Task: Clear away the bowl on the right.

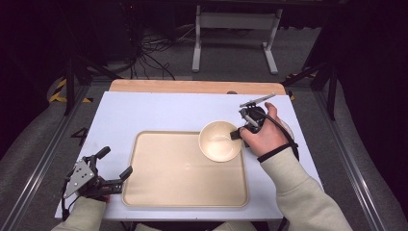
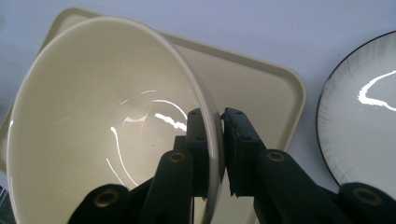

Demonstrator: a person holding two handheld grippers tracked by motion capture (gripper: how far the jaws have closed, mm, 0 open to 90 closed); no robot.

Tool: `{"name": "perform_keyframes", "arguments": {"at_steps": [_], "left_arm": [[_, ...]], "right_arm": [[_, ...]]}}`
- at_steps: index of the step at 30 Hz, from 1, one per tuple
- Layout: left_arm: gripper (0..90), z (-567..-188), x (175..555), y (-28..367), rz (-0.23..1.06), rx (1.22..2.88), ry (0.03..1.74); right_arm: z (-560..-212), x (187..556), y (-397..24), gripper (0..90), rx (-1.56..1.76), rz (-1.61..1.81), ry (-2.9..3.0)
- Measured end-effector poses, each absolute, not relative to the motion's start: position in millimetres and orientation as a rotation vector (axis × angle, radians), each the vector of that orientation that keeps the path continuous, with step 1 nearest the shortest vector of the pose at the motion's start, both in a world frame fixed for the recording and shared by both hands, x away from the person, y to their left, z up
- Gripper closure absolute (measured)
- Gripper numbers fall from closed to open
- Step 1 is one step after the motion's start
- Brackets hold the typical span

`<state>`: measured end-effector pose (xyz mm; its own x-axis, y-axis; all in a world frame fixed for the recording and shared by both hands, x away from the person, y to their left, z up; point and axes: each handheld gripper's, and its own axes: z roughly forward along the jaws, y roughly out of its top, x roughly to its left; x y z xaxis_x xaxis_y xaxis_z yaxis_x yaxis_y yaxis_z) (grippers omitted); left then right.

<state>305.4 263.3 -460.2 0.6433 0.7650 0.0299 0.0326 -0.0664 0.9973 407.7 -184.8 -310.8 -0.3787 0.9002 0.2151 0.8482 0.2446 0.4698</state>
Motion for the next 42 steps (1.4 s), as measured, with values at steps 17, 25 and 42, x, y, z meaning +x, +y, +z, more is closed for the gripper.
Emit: {"name": "perform_keyframes", "arguments": {"at_steps": [17,25,42], "left_arm": [[0.1,-460.2,305.4,263.3,0.686,1.537,0.688],[0.1,-460.2,305.3,263.4,0.685,1.537,0.687],[0.1,-460.2,305.2,263.5,0.684,1.535,0.689]], "right_arm": [[-314.2,405.6,-149.7,80.3,1.613,0.857,2.508],[-320.7,407.6,-130.5,79.6,1.605,0.894,2.577],[-342.7,416.0,-111.4,79.5,1.644,0.879,2.652]]}}
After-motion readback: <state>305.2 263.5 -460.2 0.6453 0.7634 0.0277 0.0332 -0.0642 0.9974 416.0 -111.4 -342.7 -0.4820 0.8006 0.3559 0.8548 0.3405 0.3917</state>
